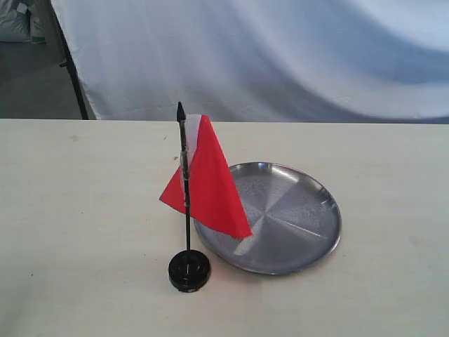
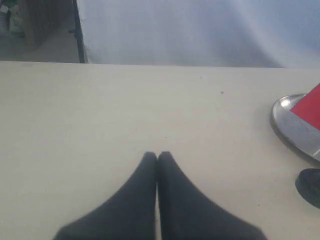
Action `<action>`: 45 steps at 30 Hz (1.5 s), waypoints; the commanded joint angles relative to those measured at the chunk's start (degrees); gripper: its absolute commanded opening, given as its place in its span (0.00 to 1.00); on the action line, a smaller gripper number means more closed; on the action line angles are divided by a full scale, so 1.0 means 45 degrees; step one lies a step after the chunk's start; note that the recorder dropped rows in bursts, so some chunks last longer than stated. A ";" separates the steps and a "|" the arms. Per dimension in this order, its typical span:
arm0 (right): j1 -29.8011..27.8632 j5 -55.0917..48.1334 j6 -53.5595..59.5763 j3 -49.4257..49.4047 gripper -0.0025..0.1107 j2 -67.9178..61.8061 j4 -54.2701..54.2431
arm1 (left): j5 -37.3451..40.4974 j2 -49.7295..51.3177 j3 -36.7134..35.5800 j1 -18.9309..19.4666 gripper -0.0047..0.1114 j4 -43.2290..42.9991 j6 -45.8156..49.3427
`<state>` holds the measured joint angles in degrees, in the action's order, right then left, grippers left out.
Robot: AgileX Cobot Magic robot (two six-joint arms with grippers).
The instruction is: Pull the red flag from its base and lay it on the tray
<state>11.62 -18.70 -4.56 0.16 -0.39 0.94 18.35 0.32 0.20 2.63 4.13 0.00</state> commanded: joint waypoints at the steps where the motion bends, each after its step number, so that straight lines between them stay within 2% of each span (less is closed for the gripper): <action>1: -0.0006 0.0070 0.0020 -0.0035 0.02 0.0088 0.0113 | -0.0013 -0.0072 -0.0045 0.0030 0.04 0.0127 0.0000; 18: -0.0006 0.0070 0.0020 -0.0035 0.02 0.0088 0.0113 | -0.0013 -0.0072 -0.0045 0.0031 0.04 0.0040 0.0000; 24: -0.0006 0.0070 0.0020 -0.0035 0.02 0.0088 0.0113 | -0.0558 -0.0072 -0.0045 0.0031 0.04 -0.0251 0.0000; 28: -0.0006 0.0070 0.0020 -0.0035 0.02 0.0088 0.0113 | -0.1958 -0.0072 -0.0045 0.0031 0.04 -0.0033 -0.0159; 31: -0.0006 0.0070 0.0020 -0.0035 0.02 0.0088 0.0113 | -0.3947 -0.0072 -0.0045 0.0031 0.04 0.0121 -0.0702; 36: -0.0006 0.0070 0.0020 -0.0035 0.02 0.0088 0.0113 | -0.6735 -0.0072 -0.0045 0.0031 0.04 0.0121 -0.2729; 39: -0.0006 0.0070 0.0020 -0.0035 0.02 0.0088 0.0113 | -0.7790 -0.0072 -0.0045 0.0031 0.04 0.0121 -0.2817; 42: -0.0006 0.0070 0.0020 -0.0035 0.02 0.0088 0.0113 | -0.9694 -0.0072 -0.0045 0.0031 0.04 0.0121 -0.2817; 45: -0.0006 0.0070 0.0020 -0.0035 0.02 0.0088 0.0113 | -0.9735 -0.0072 -0.0045 0.0031 0.04 0.0121 -0.2817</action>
<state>11.62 -18.70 -4.56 0.16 -0.39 0.94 -24.37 0.19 0.20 2.63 4.05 -12.15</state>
